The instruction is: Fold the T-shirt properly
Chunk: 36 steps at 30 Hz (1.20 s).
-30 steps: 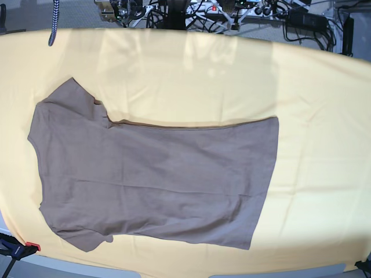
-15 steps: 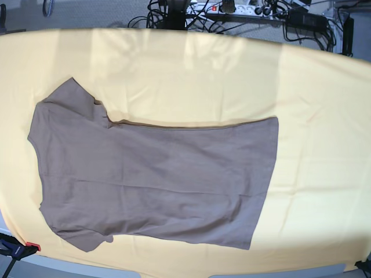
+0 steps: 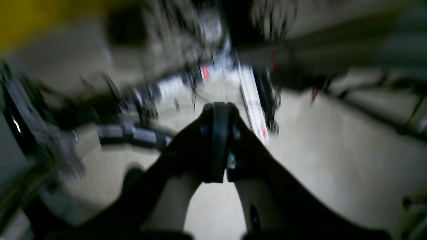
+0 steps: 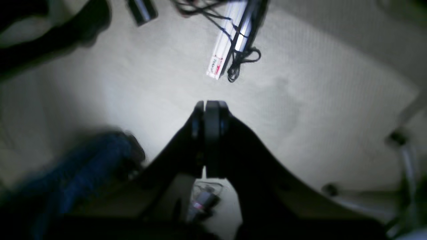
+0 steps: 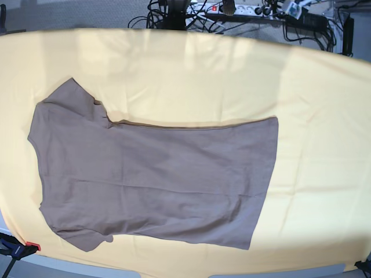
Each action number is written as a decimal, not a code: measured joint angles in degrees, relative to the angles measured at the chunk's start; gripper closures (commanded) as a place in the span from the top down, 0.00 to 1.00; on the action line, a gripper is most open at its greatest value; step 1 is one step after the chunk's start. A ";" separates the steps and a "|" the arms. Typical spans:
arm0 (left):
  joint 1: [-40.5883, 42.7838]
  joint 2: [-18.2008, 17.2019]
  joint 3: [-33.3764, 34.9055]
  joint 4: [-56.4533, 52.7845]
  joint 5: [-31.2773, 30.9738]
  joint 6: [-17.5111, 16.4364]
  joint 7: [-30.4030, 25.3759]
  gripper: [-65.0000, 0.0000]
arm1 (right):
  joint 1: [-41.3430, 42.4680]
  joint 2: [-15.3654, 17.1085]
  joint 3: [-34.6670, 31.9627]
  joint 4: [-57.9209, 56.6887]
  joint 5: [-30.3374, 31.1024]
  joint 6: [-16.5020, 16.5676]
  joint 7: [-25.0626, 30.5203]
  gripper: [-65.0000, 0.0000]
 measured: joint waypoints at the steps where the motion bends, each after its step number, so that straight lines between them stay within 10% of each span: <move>1: 0.66 0.02 -1.81 2.75 -0.46 -0.17 0.46 0.00 | 0.02 -0.02 1.25 3.26 0.13 -0.13 -0.20 0.00; 9: -1.27 -0.94 -12.22 17.25 0.24 -4.81 0.79 0.00 | 0.31 -0.11 15.37 12.92 -0.07 0.94 3.93 0.00; 19: -16.50 -13.31 -12.37 17.49 4.46 -6.32 -1.16 0.00 | 17.09 7.56 20.85 13.16 -0.98 4.72 8.87 0.00; 26: -24.61 -22.99 -8.92 11.19 10.95 -15.34 -14.01 0.00 | 26.08 11.89 20.52 13.18 -0.85 6.16 11.04 0.00; 29: -28.83 -27.26 -1.64 6.23 16.76 -15.87 -20.00 0.00 | 29.38 13.60 18.23 9.40 0.02 5.88 13.77 0.28; 32: -34.67 -29.83 6.93 0.24 24.44 -15.72 -25.38 0.33 | 32.15 14.03 15.15 4.37 -0.81 5.97 12.87 0.57; 36: -44.17 -30.51 17.49 -6.43 30.80 -16.46 -27.89 0.60 | 35.43 13.99 10.80 0.37 -2.84 5.75 12.90 0.58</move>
